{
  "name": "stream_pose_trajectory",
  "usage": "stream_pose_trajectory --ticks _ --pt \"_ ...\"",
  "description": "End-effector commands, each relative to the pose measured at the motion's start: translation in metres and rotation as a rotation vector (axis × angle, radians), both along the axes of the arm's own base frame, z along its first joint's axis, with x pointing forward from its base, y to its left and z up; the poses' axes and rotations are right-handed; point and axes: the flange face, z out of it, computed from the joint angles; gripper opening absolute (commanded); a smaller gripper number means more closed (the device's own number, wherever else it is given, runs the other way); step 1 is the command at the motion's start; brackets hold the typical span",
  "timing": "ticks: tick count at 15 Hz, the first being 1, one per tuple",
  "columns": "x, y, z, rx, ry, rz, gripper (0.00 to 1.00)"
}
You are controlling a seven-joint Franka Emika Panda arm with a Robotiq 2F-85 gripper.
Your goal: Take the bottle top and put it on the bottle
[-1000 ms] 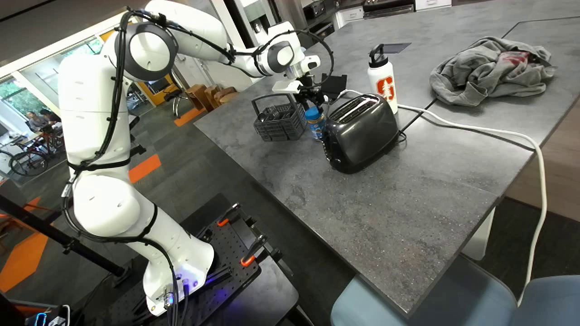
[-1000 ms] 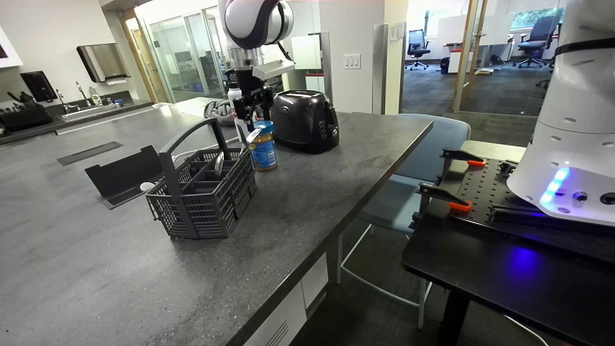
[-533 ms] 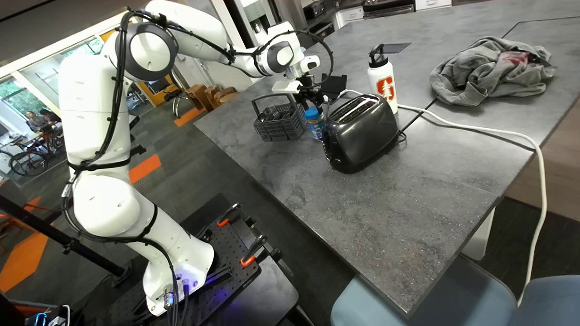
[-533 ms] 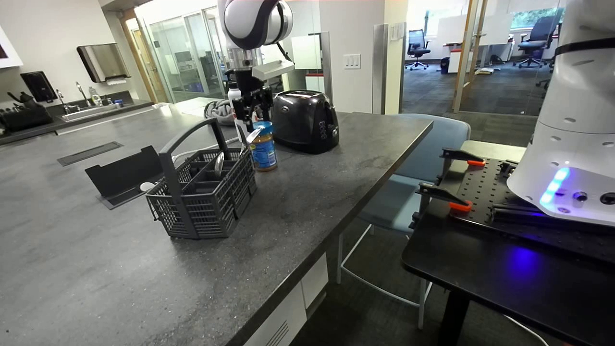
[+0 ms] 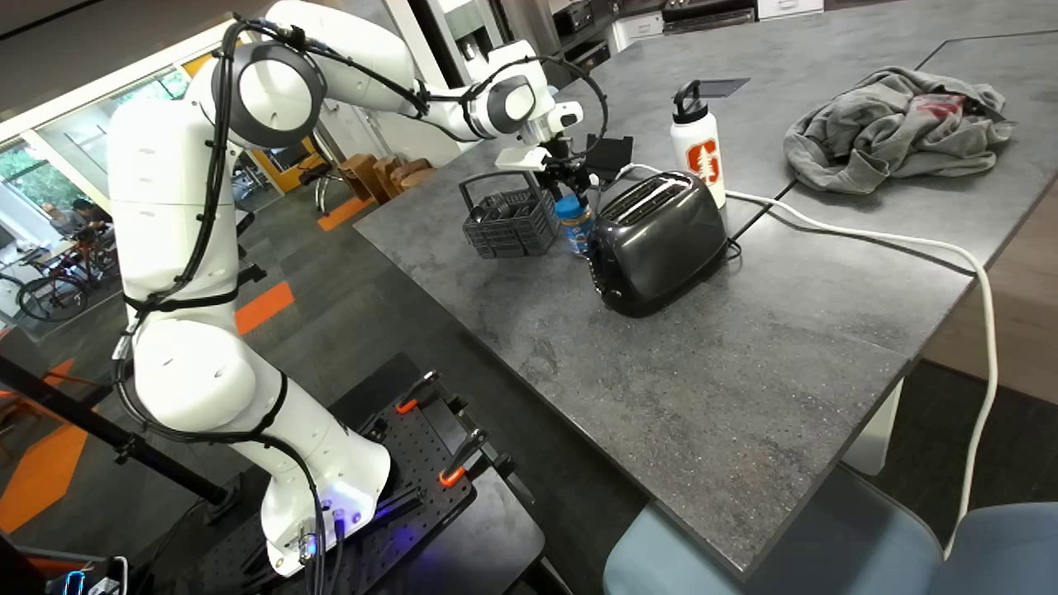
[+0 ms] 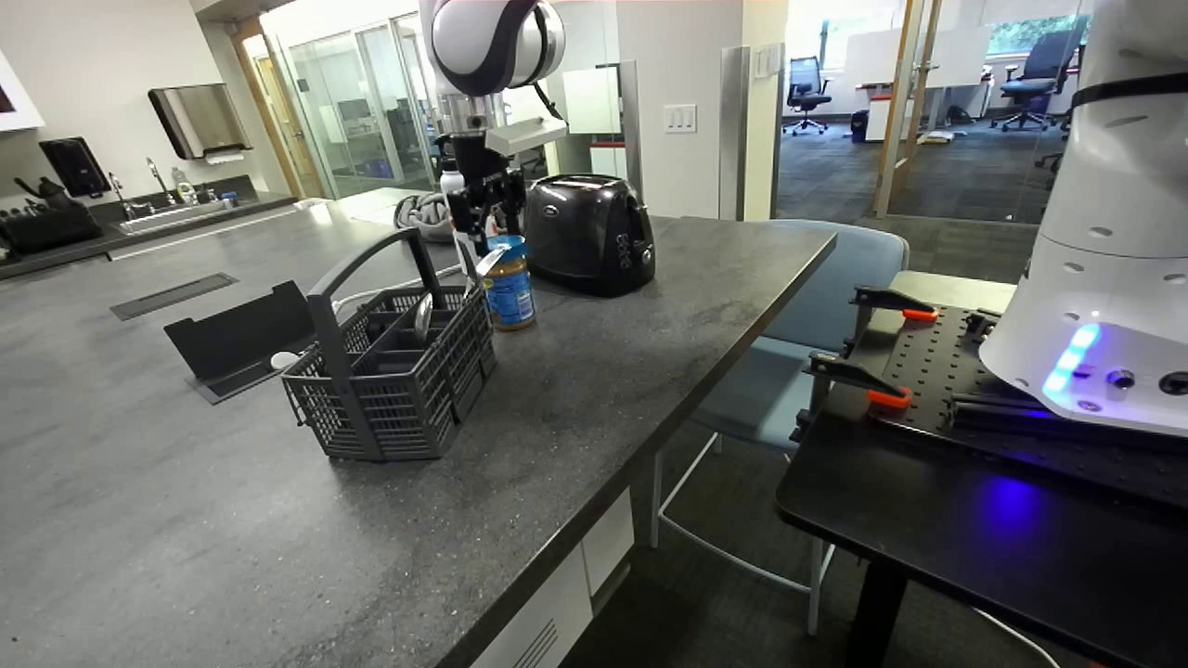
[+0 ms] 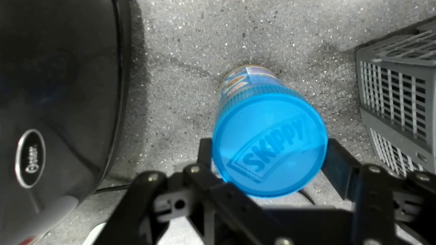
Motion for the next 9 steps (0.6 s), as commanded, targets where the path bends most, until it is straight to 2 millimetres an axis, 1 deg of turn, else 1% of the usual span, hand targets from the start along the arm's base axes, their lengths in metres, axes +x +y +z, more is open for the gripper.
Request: stream_pose_trajectory --ticks 1,2,4,7,9 --pt "0.0049 -0.0001 0.0018 -0.001 0.012 -0.003 0.55" --pt "0.0047 0.0 0.0019 -0.003 0.012 -0.004 0.95" --pt "0.0046 0.0002 0.0019 0.0 0.012 -0.006 1.0" --pt "0.0041 0.0008 0.0029 0.002 0.011 -0.006 1.0" --pt "0.0027 0.0028 0.0081 0.006 0.0 -0.004 1.0"
